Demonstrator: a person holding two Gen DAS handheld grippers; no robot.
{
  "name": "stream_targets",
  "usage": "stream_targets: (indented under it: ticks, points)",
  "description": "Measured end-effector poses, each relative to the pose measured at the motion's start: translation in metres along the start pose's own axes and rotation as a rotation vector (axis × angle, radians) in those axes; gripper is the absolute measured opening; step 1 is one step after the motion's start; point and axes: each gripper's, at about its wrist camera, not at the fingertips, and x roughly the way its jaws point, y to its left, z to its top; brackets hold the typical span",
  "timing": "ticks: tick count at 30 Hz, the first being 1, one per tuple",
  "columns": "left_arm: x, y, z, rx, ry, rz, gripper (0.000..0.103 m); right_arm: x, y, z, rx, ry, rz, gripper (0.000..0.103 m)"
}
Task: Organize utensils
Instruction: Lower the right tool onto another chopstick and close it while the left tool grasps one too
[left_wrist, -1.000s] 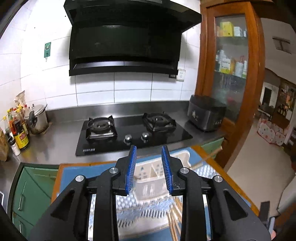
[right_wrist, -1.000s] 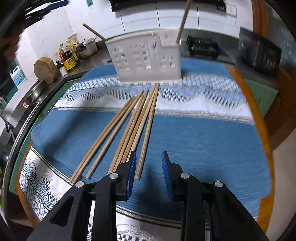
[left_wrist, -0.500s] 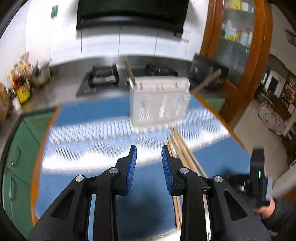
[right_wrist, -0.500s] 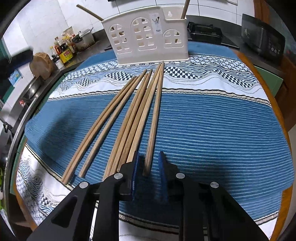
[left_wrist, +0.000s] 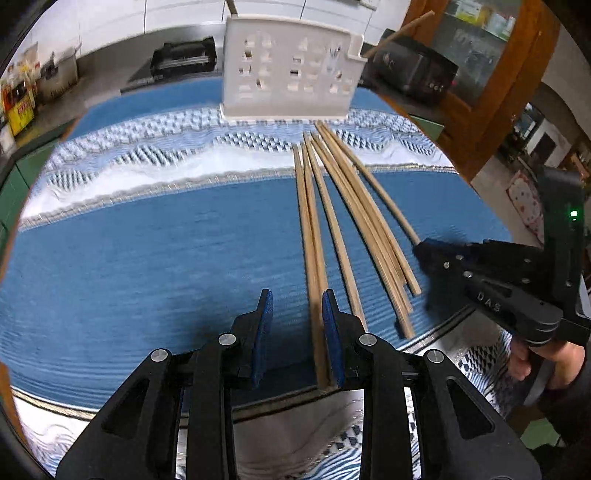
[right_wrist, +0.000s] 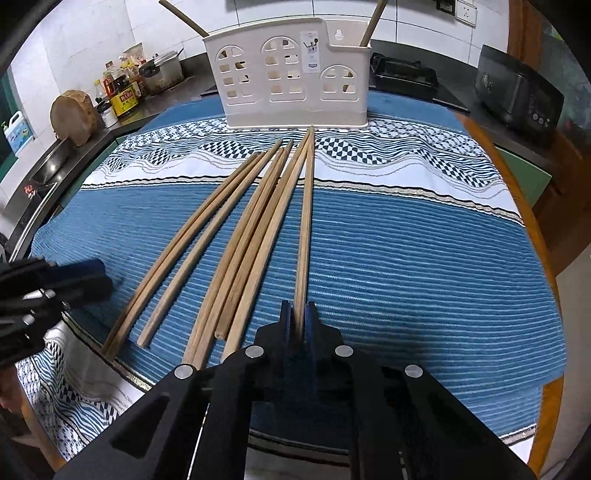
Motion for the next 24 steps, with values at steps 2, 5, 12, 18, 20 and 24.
stream_targets:
  ticks: [2,5,12,18,20,24]
  points:
    - [0.005,-0.002,-0.003,0.006,0.010,0.010,0.028,-0.001,-0.002,-0.002,0.002,0.000,-0.006,0.007]
    - [0.013,0.000,-0.005,-0.012,0.023,0.013,0.027,-0.004,-0.006,-0.003,0.011,-0.003,-0.009,0.007]
    - [0.017,-0.004,-0.005,-0.007,0.024,0.011,0.027,-0.007,-0.011,-0.006,0.029,-0.005,-0.013,0.007]
    - [0.018,-0.009,-0.006,0.007,0.012,0.063,0.026,-0.008,-0.010,-0.007,0.031,-0.004,-0.010,0.007]
    - [0.017,-0.011,-0.006,0.021,0.010,0.081,0.026,-0.008,-0.011,-0.007,0.032,-0.004,-0.009,0.007]
    - [0.018,-0.015,-0.007,0.010,0.005,0.085,0.026,-0.008,-0.011,-0.008,0.039,-0.003,-0.008,0.007]
